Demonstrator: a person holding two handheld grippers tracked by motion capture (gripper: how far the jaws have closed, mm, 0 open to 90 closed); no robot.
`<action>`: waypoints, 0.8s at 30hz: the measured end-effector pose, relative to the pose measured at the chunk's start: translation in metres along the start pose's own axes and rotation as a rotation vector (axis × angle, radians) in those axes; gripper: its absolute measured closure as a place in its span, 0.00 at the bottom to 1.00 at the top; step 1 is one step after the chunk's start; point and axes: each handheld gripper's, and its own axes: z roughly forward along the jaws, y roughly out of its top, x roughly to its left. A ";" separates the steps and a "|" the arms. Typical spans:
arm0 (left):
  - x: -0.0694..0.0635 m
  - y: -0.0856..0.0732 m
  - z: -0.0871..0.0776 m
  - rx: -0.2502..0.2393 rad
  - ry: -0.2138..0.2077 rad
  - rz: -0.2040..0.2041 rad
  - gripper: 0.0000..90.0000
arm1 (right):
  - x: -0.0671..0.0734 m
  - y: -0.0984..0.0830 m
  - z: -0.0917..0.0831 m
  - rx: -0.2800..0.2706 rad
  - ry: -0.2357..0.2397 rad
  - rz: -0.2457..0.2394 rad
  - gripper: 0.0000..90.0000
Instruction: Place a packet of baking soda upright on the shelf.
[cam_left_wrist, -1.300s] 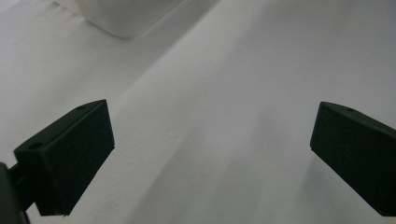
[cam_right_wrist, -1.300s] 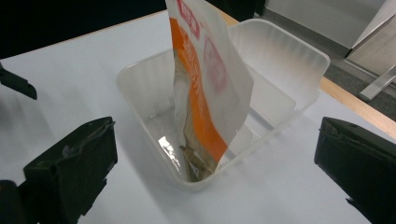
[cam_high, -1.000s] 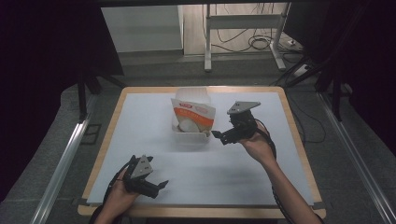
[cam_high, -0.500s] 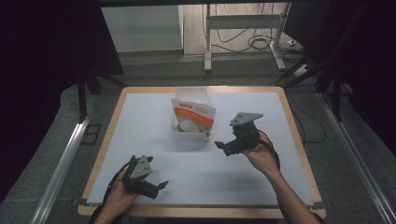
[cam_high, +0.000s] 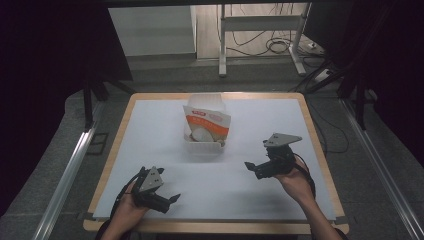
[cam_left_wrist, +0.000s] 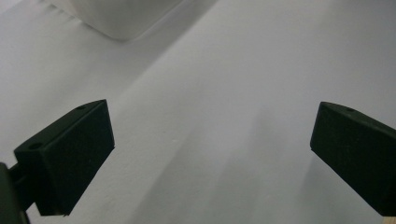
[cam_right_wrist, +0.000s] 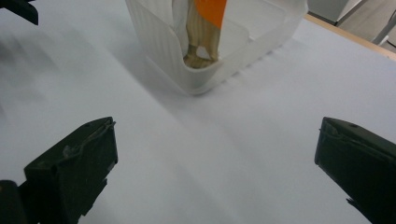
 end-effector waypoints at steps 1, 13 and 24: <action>0.000 0.000 0.000 0.000 0.000 0.000 0.00 | 0.000 0.000 0.000 0.000 0.000 0.000 0.00; 0.000 0.000 0.000 0.002 -0.001 0.003 0.00 | 0.006 -0.022 -0.029 -0.050 -0.066 -0.012 0.00; 0.000 0.000 0.001 0.007 -0.003 0.003 0.00 | 0.007 -0.047 -0.042 -0.023 -0.109 0.010 0.00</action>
